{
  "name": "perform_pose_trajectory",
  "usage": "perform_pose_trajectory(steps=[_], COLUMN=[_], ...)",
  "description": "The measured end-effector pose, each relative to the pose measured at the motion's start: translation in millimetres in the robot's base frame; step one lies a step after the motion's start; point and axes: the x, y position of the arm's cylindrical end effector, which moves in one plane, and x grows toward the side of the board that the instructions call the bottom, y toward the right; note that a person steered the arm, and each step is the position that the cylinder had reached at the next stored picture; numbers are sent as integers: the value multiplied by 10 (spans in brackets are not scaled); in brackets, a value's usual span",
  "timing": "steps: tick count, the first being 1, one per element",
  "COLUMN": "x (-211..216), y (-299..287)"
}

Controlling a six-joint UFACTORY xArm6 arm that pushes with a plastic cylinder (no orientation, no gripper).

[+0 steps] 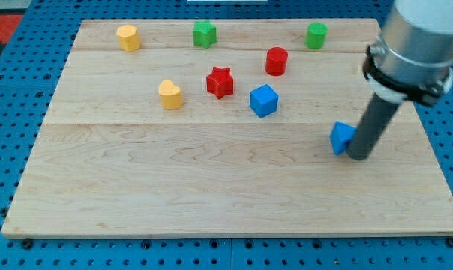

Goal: Point your arm at the center

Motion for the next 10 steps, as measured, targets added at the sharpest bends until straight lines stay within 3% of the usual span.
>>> perform_pose_trajectory(steps=[2,3,6,10], x=[-647,-665,-504,-536], y=[-117,53,1673,1672])
